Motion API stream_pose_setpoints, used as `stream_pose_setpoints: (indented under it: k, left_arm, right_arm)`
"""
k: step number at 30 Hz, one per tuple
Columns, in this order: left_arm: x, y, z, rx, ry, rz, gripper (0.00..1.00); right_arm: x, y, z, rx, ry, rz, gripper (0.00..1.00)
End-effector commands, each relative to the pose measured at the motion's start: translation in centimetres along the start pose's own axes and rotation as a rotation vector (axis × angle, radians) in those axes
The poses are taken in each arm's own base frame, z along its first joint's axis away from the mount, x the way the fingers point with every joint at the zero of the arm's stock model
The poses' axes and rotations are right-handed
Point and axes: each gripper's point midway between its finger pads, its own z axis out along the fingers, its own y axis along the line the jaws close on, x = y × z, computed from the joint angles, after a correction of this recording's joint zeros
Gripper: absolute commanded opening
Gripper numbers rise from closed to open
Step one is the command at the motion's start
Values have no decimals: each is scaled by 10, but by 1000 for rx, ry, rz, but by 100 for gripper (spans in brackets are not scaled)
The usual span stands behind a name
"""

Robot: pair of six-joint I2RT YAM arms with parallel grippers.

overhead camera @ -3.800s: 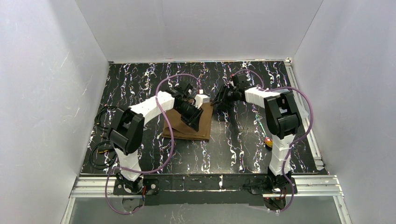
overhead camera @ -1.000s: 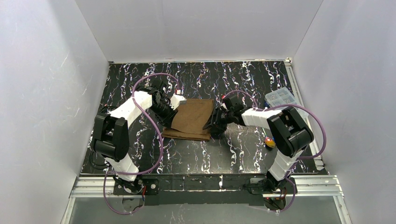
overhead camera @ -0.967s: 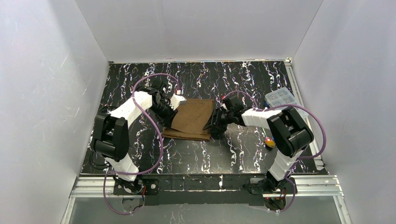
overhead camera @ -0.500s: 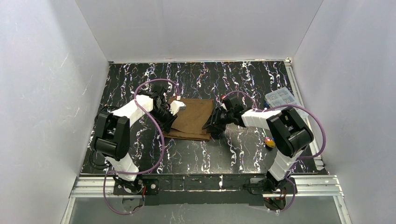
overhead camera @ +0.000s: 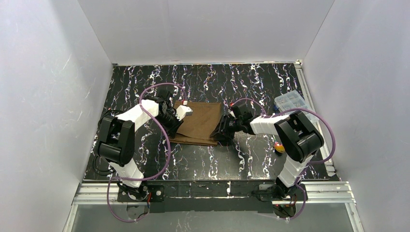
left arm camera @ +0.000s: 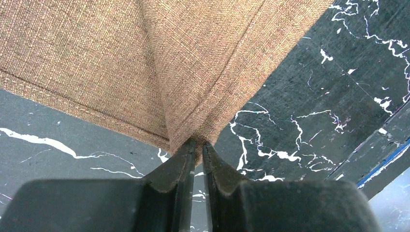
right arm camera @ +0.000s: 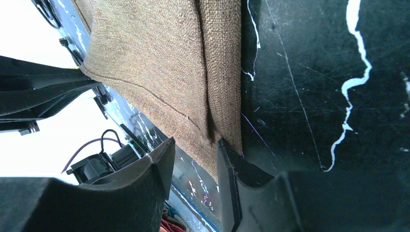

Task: Fold the napkin into a case and place the utensils inside
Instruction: Smooth out the upper triangle-folded napkin at the center of the board.

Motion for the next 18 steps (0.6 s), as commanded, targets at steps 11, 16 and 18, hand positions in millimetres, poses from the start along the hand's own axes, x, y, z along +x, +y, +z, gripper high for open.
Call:
stream_pose_setpoints:
  k: [11,16,18]
  left_arm:
    - [11,-3,7,-32,37,85,9]
    - [13,-3,9,-43,45,102,9]
    - [12,-3,8,-47,45,106,9]
  right_arm:
    - [-5,7,9,-40,-39,30,39]
    - [-5,9,9,-46,-45,34,27]
    - [-6,12,8,-52,-47,30,16]
